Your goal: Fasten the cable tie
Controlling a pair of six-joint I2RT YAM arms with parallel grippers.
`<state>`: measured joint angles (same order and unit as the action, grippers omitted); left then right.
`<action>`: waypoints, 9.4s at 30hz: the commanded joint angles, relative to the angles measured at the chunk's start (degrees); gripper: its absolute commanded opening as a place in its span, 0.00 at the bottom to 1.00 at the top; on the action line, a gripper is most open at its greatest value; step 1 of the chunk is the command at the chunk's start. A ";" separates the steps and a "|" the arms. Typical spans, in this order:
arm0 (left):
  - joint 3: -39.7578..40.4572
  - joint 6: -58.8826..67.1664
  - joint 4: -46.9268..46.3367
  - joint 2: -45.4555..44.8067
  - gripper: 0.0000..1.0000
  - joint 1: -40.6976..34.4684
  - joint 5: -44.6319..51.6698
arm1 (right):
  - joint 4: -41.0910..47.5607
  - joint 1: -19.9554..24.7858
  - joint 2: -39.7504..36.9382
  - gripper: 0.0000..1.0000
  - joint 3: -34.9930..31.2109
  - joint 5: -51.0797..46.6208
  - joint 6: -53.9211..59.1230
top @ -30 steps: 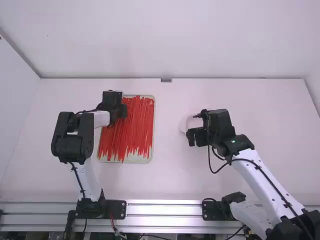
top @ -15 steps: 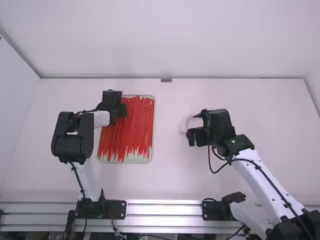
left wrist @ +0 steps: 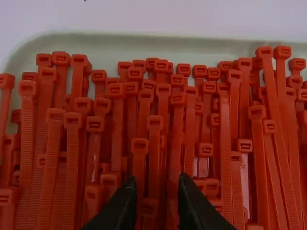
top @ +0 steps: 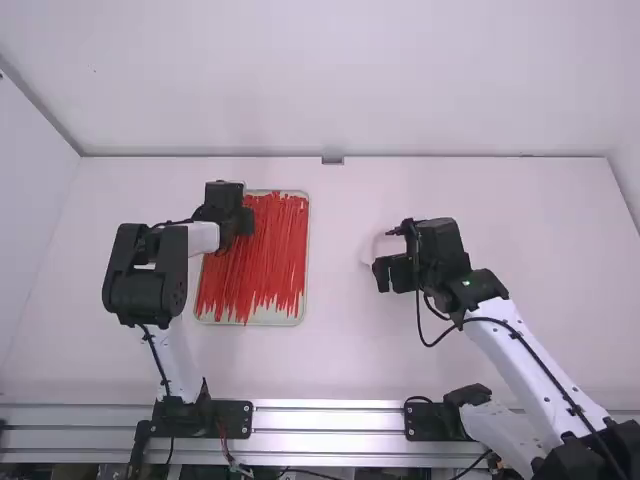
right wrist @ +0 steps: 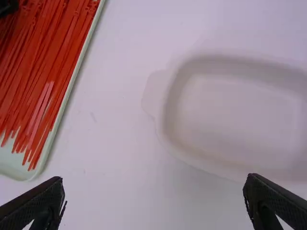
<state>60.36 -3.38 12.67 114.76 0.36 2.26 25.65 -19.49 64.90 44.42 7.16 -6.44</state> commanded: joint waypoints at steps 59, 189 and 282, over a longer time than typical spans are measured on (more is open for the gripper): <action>-0.81 -1.27 -0.33 0.76 0.22 -0.31 -1.90 | 0.48 -0.07 -0.83 0.99 1.99 0.33 0.48; -22.08 -13.42 -2.21 -71.41 0.02 -0.68 28.30 | -12.02 -0.07 -5.11 0.99 2.01 26.53 11.41; 8.15 -33.29 44.68 -34.82 0.88 -21.90 53.81 | -78.95 7.74 5.01 0.00 2.01 67.04 -10.38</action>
<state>67.33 -38.00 56.97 80.03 -23.31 56.36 -52.95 -12.58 70.70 44.73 71.90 -14.41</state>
